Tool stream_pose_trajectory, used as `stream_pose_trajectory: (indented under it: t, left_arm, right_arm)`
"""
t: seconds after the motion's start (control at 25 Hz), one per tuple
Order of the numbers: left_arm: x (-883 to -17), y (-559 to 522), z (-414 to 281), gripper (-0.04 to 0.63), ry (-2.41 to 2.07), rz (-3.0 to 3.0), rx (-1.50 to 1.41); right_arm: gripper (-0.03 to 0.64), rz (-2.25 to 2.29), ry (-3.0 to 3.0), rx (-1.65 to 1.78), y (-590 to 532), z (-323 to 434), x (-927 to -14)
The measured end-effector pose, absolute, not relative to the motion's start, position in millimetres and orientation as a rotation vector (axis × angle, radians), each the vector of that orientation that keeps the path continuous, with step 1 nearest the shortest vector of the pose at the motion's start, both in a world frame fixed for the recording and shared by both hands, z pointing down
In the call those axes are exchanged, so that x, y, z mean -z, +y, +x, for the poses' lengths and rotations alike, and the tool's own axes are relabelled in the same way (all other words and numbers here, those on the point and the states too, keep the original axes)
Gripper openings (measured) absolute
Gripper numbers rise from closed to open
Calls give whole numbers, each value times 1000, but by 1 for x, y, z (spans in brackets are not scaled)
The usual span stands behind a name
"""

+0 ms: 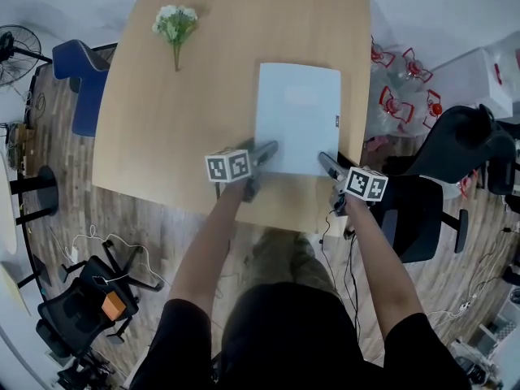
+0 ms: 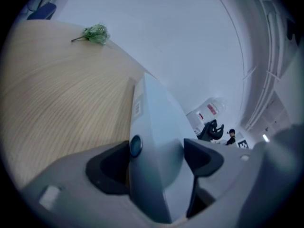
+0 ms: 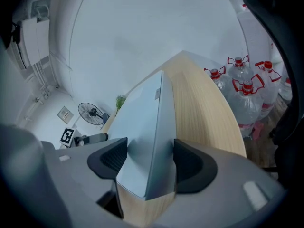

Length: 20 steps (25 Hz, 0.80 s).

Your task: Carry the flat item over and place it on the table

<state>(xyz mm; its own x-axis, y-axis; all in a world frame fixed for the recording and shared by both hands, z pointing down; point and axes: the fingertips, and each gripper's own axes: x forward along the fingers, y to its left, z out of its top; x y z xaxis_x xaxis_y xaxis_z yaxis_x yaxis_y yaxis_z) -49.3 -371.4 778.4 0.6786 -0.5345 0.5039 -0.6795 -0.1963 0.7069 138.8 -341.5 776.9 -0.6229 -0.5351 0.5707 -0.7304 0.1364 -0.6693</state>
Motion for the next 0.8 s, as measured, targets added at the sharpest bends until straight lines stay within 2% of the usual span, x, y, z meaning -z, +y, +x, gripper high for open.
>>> stream_pose_trajectory:
  t: [0.2,0.4,0.64,0.72,0.8]
  left_arm:
    - [-773,-383,-48,360,-963,1891,-167]
    - [-734,-374,-81,373,-1010,1944,-67]
    - [-642,-292,-83,370,-949,2213,-99]
    - [-608,-254,-67,362,-920,2303,-139]
    - [-574,-225,-53,349,-943,2362,-139]
  right_arm:
    - [312,1256,-2231,-1471,-353,137,-776]
    - [342,1242,-2301,-1320,-344,143,-742]
    - [338,1246,-2412,-993,-288,170,-655]
    - [301,1240,-2432,-951,-260,176,-624]
    - [299,1244,-2438,-948,-233,181,-594]
